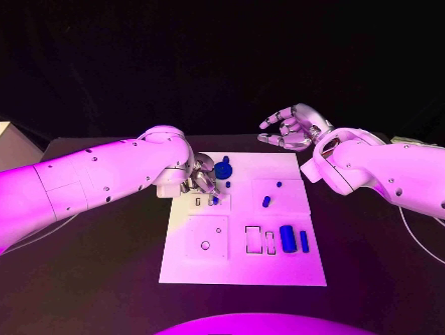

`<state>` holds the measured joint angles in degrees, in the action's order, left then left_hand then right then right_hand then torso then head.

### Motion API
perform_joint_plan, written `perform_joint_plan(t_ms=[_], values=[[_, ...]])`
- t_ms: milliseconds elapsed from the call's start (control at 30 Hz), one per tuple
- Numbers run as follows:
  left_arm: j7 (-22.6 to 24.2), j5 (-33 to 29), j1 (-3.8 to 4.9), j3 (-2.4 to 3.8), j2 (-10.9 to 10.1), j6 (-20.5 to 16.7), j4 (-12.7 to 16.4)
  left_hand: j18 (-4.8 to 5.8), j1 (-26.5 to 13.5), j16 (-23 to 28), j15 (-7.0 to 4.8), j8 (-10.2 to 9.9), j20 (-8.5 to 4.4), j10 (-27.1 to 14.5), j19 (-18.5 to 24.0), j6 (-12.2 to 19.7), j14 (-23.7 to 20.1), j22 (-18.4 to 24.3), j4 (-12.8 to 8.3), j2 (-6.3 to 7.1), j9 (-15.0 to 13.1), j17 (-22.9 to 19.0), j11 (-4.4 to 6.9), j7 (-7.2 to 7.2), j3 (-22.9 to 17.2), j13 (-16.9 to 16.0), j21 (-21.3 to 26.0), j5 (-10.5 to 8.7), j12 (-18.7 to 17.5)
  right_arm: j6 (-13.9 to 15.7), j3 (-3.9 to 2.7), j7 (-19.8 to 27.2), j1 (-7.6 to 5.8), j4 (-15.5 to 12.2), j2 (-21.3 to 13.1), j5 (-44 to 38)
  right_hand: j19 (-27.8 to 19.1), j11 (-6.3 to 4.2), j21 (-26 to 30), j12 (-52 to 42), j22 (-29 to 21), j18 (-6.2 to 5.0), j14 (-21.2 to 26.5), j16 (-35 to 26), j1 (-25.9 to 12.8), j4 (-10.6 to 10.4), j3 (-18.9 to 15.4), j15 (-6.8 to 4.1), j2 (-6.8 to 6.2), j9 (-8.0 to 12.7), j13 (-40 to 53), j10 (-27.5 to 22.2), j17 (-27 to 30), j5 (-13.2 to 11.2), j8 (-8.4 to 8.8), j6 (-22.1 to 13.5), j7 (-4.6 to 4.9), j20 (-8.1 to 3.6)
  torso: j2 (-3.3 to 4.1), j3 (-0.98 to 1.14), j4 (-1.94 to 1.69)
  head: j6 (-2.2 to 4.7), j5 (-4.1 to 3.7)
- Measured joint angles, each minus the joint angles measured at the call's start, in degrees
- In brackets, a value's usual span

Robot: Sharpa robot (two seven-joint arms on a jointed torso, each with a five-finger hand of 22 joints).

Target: Assemble the parts on the task board

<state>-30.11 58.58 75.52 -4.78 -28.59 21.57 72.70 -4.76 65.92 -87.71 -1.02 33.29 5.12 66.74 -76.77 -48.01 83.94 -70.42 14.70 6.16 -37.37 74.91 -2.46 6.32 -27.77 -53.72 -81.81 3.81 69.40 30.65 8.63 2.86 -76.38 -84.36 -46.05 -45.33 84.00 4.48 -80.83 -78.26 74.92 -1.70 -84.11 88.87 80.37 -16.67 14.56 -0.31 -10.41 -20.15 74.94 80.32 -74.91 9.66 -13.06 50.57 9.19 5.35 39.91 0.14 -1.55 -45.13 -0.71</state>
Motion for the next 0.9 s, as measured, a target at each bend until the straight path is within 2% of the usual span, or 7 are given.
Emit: perform_joint_plan(t_ms=[433, 500, 733, 767, 833, 867, 900], values=[[0.0, -0.8, -0.02, -0.20, 0.1, 0.9, -0.5, 0.00, 0.2, 0.0, 0.00, 0.0, 0.00, 0.0, 0.0, 0.0, 0.0, -0.1, 0.1, 0.24, -0.2, 0.0, 0.00, 0.00, -0.2, 0.0, 0.0, 0.00, 0.0, -0.2, 0.00, -0.1, 0.02, 0.0, 0.0, 0.0, 0.0, 0.00, 0.0, 0.0, 0.0, 0.00, 0.0, 0.0, 0.0, 0.0, 0.0, 0.00, 0.00, 0.0, 0.0, 0.0, 0.0, 0.0, 0.00, 0.0, 0.00, 0.00, 0.01, 0.07, -0.04, -0.29, -0.02], [0.0, -0.8, -0.02, -0.21, 0.1, 0.9, -0.6, 0.00, 0.6, 0.0, 0.00, 0.0, 0.00, 0.0, 0.0, 0.0, 0.0, -0.2, -0.2, -0.15, -0.5, 0.0, 0.00, 0.00, -1.3, -0.1, 0.0, 0.00, 0.0, -0.2, 0.00, -0.1, 0.03, 0.0, 0.0, 0.0, 0.0, 0.00, 0.0, 0.0, 0.0, 0.00, 0.0, 0.0, 0.0, 0.0, 0.0, 0.00, 0.00, 0.0, 0.0, 0.0, 0.0, 0.0, 0.00, 0.0, 0.00, 0.00, 0.01, 0.07, -0.04, -0.33, -0.02], [0.0, -1.2, 0.03, -0.19, 0.0, 0.8, -0.5, 0.00, 2.7, 0.0, -0.43, 0.0, -0.41, 0.2, 0.0, 0.2, 0.0, -0.6, -4.6, -0.43, -2.3, 0.0, 0.65, -0.24, -9.7, -0.1, 0.0, -0.28, -0.4, -0.4, 0.01, -0.2, 0.06, 0.0, 0.0, 0.0, 0.0, 0.00, 0.0, 0.0, 0.0, 0.00, 0.0, 0.0, 0.0, 0.0, 0.0, 0.00, 0.00, 0.0, 0.0, 0.0, 0.0, 0.0, 0.00, 0.0, 0.00, 0.00, 0.00, 0.07, -0.03, -0.37, -0.01], [0.0, -1.3, 0.02, -0.19, -0.1, 0.7, -0.5, -0.01, 2.7, 0.0, -0.45, 0.2, -0.41, 0.1, 0.0, 0.2, 0.0, -0.6, -5.1, -0.41, -2.4, 0.0, 0.76, -0.25, -10.8, 0.0, 0.0, -0.30, -0.5, -0.4, 0.01, -0.2, 0.07, 0.0, 0.1, 0.0, 0.0, 0.00, 0.0, 0.0, 0.0, 0.00, 0.0, 0.0, 0.0, 0.0, 0.0, 0.00, 0.00, 0.0, 0.0, 0.0, 0.0, 0.0, 0.00, 0.0, 0.00, 0.00, 0.00, 0.06, -0.02, -0.37, 0.02], [0.0, -1.7, -0.05, -0.22, -0.3, 0.3, -0.4, -0.01, 2.8, 0.0, -0.82, 2.1, -0.62, -0.1, 0.2, 0.3, 0.0, -0.6, -4.1, -0.36, -2.4, 0.0, 1.16, -0.56, -11.8, 0.9, 0.0, -0.46, -1.4, -0.5, 0.01, -0.3, 0.10, 0.0, 0.1, 0.0, 0.0, 0.00, 0.2, 0.0, 0.0, 0.00, 0.0, 0.0, -0.2, 0.0, 0.0, 0.00, 0.17, 0.0, 0.0, 0.0, 0.0, 0.0, 0.00, 0.0, 0.00, 0.00, -0.01, 0.06, -0.01, -0.37, 0.04], [0.1, -1.9, -0.08, -0.24, -0.4, 0.1, -0.3, -0.01, 2.7, 0.0, -0.82, 2.1, -0.73, 0.0, 0.1, 0.5, 0.0, -0.6, -3.3, -0.26, -2.4, 0.0, 1.21, -0.72, -12.6, 1.0, 0.0, -0.43, -1.4, -0.6, 0.01, -0.3, 0.12, 0.1, 0.1, 0.0, 0.0, 0.00, 0.2, 0.0, 0.0, 0.00, 0.0, 0.0, -0.2, 0.0, 0.0, 0.00, 0.17, 0.0, 0.0, 0.0, 0.0, 0.0, 0.00, 0.0, 0.00, 0.00, -0.01, 0.06, 0.01, -0.37, 0.04], [0.1, -2.2, -0.12, -0.26, -0.6, -0.2, -0.1, 0.00, 1.4, 0.0, -0.82, 4.3, -0.83, 0.2, 0.0, 0.8, 0.0, -0.6, -2.6, -0.01, -2.4, 0.0, 1.48, -1.03, -13.4, 0.9, 0.0, -0.15, -1.4, -0.6, 0.02, -0.3, 0.15, 0.1, 0.1, 0.0, 0.0, 0.00, 0.2, 0.0, 0.0, 0.00, 0.0, 0.0, -0.2, 0.0, 0.0, 0.00, 0.21, 0.0, 0.0, 0.0, 0.0, 0.0, 0.00, 0.0, 0.00, 0.00, -0.01, 0.06, 0.01, -0.36, 0.04]])
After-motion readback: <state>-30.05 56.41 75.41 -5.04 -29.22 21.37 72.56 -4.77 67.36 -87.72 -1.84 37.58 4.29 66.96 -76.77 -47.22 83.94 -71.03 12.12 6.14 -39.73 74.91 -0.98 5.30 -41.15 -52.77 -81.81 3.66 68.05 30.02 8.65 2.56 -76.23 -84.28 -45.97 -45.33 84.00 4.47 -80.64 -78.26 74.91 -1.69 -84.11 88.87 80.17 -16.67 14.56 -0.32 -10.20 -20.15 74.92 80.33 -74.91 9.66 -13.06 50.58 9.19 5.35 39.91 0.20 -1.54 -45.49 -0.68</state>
